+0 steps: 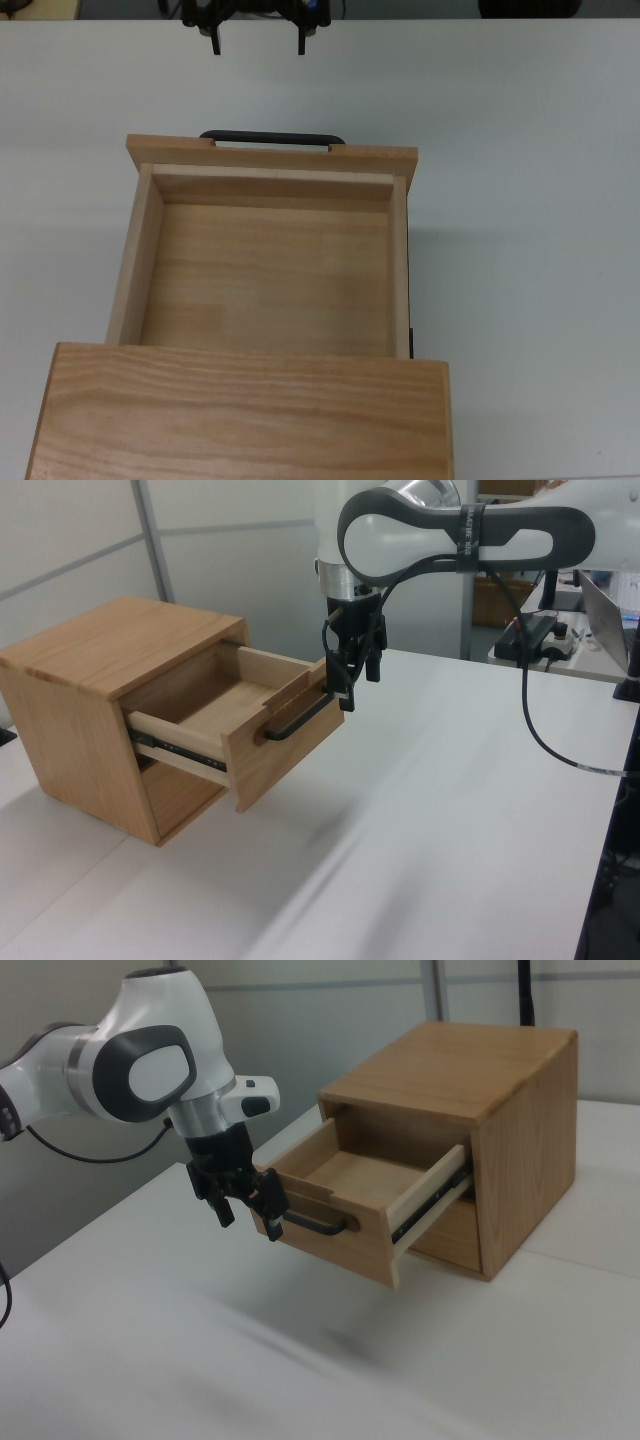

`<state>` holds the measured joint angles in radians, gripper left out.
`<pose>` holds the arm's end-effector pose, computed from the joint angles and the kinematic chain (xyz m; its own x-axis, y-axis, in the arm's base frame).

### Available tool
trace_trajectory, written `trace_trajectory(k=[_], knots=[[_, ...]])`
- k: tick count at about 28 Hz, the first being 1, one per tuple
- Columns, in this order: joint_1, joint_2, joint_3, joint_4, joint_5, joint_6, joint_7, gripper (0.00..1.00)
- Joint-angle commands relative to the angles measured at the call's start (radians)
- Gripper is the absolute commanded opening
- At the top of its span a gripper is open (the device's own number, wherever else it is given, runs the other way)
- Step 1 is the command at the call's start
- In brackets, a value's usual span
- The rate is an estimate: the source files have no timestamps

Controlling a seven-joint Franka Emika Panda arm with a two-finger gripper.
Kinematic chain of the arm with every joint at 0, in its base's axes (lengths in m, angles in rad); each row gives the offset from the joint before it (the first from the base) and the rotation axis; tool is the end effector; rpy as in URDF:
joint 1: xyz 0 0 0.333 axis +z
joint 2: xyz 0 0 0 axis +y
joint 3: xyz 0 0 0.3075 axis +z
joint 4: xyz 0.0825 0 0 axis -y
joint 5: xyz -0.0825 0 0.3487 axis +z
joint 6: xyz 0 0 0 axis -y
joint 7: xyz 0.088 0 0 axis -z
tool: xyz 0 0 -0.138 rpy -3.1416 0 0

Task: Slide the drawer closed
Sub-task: 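Lower the gripper onto the black handle of the open wooden drawer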

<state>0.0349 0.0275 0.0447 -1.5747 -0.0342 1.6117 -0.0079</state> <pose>0.5301 0.0374 0.5726 0.9960 0.0887 0.0092 0.0884 -0.9955 0.0330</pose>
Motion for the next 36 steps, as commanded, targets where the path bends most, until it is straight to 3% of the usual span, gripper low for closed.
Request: trace_trajectory(k=[1,3,6,7,8,22,36], knots=[[0.002,-0.009,-0.006,-0.014,0.008,-0.039,0.008,0.98],[0.002,-0.003,-0.005,-0.013,0.0,-0.026,0.006,0.81],[0.007,0.005,-0.002,-0.01,-0.007,0.026,0.017,0.35],[0.008,0.005,0.001,-0.01,-0.007,0.048,0.026,0.12],[0.01,0.005,0.001,-0.008,-0.007,0.048,0.034,0.03],[0.007,0.035,0.0,-0.005,0.008,0.057,0.048,0.0],[0.003,0.115,-0.005,-0.002,0.003,0.161,0.089,0.0]])
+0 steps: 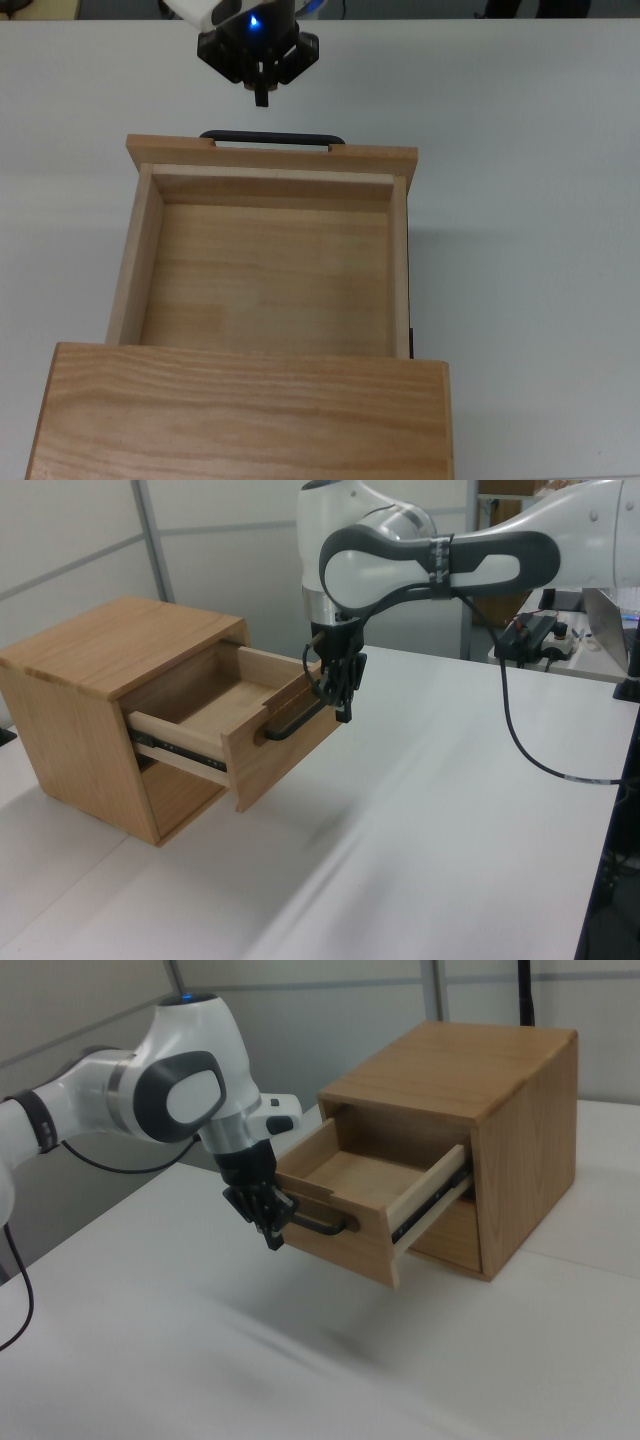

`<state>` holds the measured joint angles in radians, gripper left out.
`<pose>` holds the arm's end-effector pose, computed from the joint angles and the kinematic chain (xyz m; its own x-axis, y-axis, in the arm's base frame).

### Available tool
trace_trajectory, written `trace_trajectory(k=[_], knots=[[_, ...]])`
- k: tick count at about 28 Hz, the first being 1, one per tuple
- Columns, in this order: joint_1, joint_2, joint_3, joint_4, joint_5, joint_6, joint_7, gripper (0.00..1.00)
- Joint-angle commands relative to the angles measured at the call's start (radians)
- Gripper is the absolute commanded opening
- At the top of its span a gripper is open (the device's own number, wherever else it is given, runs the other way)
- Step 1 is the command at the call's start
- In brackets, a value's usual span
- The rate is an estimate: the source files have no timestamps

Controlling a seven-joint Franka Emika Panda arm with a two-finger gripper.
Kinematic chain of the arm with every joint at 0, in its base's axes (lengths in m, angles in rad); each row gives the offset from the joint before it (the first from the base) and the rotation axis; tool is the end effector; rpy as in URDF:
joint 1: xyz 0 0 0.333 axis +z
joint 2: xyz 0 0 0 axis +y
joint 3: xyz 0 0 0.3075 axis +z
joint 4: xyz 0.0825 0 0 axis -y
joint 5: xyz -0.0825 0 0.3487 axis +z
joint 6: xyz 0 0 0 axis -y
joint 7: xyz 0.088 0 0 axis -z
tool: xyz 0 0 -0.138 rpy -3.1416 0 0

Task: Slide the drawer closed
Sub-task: 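Lower the gripper onto the black handle of the open wooden drawer, then push the drawer handle with the gripper into the cabinet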

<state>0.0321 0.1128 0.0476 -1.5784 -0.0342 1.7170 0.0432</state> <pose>0.5628 0.0395 0.5337 0.9988 0.0410 0.0271 0.0403 -0.9988 0.0275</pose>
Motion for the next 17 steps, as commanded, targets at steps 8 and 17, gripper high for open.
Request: trace_trajectory(k=[8,17], knots=[[0.006,0.094,-0.014,0.035,-0.006,0.153,0.095,0.0],[0.003,0.165,-0.038,0.1,-0.006,0.26,0.116,0.0]])
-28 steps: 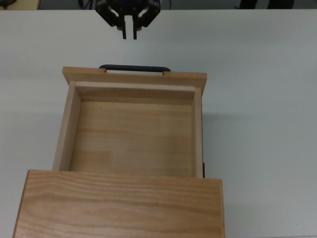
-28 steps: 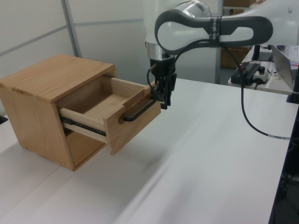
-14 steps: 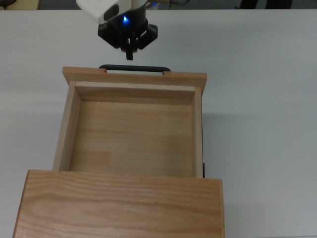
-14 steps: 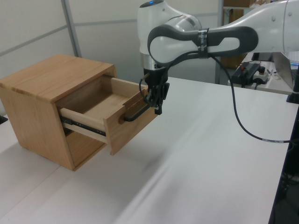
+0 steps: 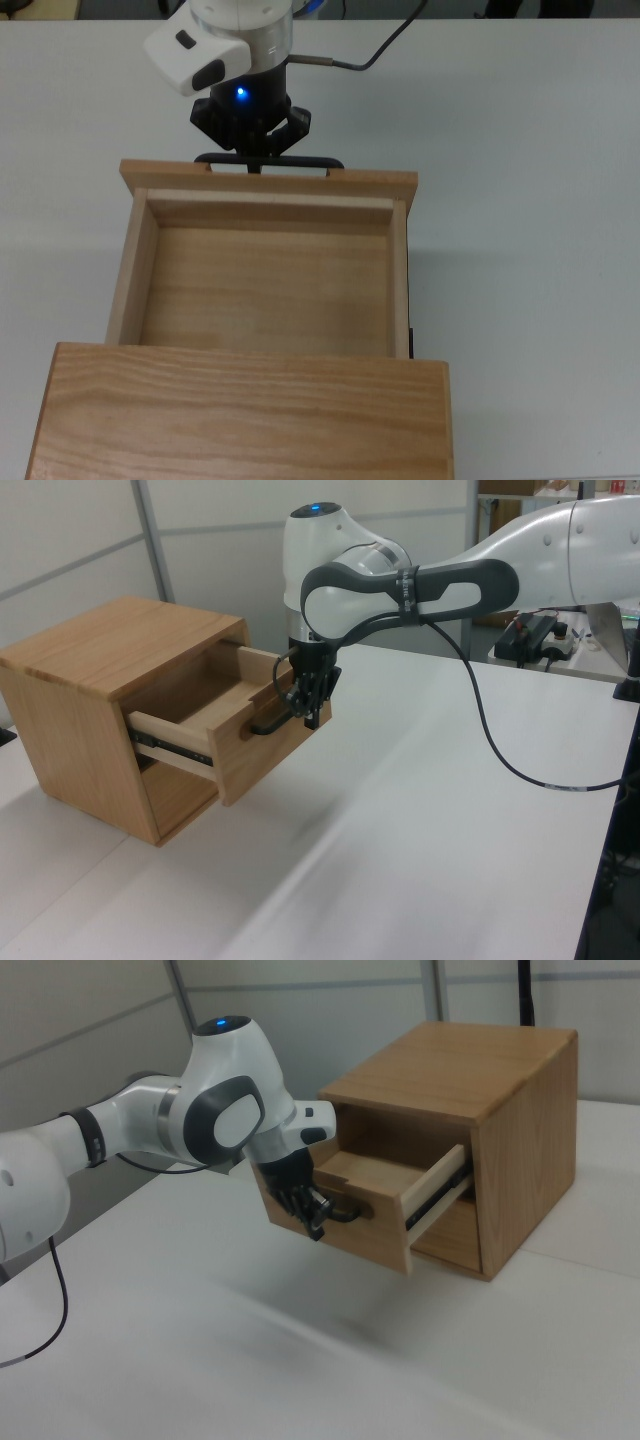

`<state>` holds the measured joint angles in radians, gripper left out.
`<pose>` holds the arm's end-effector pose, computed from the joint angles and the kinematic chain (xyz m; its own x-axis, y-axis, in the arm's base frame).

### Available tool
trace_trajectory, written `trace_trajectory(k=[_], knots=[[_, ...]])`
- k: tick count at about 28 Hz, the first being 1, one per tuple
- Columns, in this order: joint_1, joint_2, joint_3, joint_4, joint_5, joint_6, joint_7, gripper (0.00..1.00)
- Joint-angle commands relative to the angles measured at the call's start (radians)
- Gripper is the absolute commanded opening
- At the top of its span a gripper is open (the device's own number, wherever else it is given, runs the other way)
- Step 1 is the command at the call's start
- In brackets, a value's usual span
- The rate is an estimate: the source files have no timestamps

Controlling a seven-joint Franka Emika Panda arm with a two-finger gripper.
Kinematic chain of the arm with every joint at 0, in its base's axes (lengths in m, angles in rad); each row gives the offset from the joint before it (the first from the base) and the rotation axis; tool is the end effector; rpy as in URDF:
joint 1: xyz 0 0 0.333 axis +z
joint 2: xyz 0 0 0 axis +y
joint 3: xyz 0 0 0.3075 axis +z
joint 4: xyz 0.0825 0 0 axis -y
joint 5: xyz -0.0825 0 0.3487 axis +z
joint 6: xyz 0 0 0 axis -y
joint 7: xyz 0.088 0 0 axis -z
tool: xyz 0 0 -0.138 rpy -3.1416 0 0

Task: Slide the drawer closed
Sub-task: 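Push the drawer handle with the gripper into the cabinet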

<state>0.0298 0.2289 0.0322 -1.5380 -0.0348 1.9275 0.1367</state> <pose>0.6163 0.0330 0.5047 0.9846 -0.0653 0.1621 -0.0669 -0.9977 0.0048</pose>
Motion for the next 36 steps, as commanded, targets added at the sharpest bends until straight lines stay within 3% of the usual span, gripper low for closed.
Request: trace_trajectory(k=[1,8,36], knots=[[0.005,0.059,-0.023,0.07,-0.005,0.056,0.023,0.0],[0.008,0.148,-0.025,0.141,-0.004,0.184,0.023,0.0],[0.007,0.337,-0.02,0.116,-0.007,0.994,0.018,0.0]])
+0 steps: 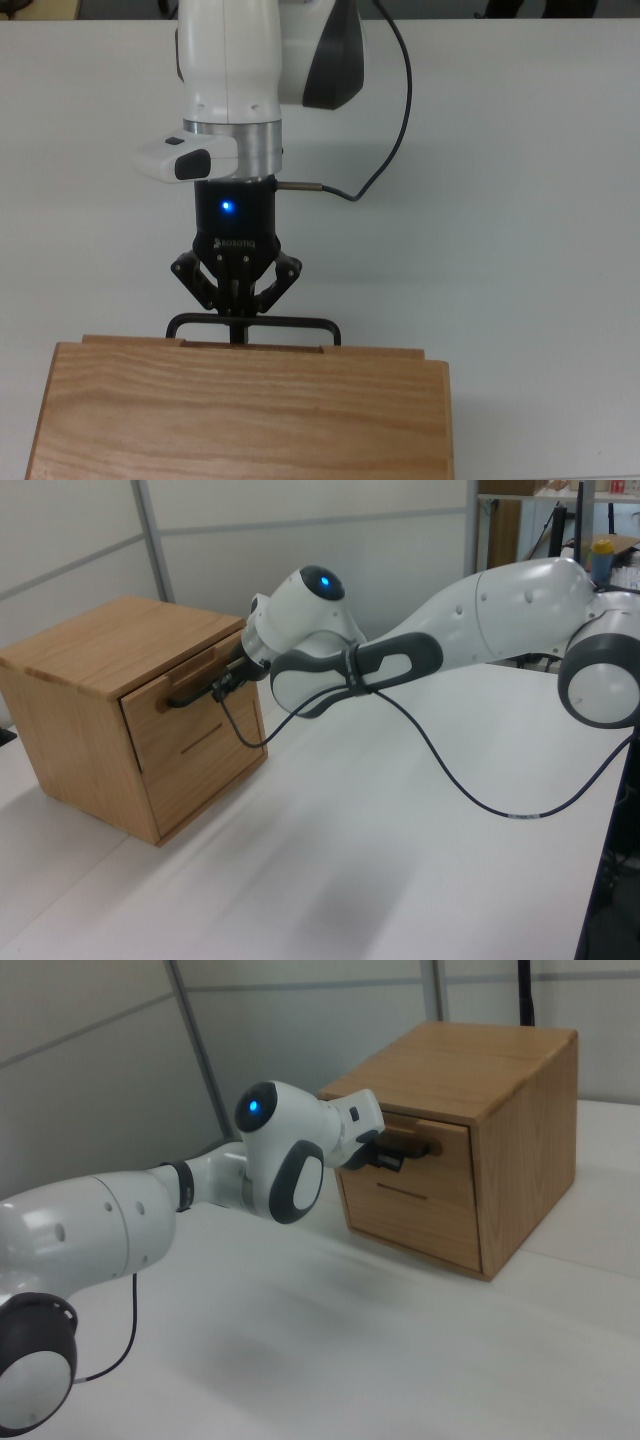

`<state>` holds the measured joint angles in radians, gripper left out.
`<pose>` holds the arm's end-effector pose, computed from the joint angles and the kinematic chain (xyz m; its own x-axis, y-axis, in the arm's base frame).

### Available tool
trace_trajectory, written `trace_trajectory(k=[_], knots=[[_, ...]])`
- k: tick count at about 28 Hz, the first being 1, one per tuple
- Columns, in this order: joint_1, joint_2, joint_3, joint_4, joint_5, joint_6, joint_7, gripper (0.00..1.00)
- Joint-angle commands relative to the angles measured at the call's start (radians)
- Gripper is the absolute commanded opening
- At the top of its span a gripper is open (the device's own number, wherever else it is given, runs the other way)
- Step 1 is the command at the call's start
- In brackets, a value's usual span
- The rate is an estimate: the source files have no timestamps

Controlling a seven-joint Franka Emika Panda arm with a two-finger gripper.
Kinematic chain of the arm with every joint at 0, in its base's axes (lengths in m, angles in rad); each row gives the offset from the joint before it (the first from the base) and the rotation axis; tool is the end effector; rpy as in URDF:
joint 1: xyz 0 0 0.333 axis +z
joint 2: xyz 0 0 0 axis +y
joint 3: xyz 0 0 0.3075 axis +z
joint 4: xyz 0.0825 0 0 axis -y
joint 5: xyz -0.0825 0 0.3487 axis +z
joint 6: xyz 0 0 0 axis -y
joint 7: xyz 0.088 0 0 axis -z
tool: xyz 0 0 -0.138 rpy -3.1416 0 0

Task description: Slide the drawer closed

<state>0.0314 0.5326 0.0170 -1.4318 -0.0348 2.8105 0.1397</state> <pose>0.7417 0.0343 0.4729 0.6625 -0.0826 0.7445 -0.0332 -0.9962 -0.0809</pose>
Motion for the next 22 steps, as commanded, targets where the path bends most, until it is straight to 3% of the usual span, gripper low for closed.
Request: trace_trajectory(k=[1,9,13,16,22], knots=[[0.005,0.035,-0.005,0.01,-0.007,0.121,0.015,0.0],[0.004,0.049,-0.005,0.008,-0.005,0.139,0.009,0.0],[0.004,0.027,-0.008,-0.027,-0.005,0.126,0.008,0.0],[0.004,-0.029,-0.008,-0.096,-0.005,0.058,0.006,0.0],[0.004,-0.106,-0.005,-0.107,-0.004,-0.233,-0.002,0.0]])
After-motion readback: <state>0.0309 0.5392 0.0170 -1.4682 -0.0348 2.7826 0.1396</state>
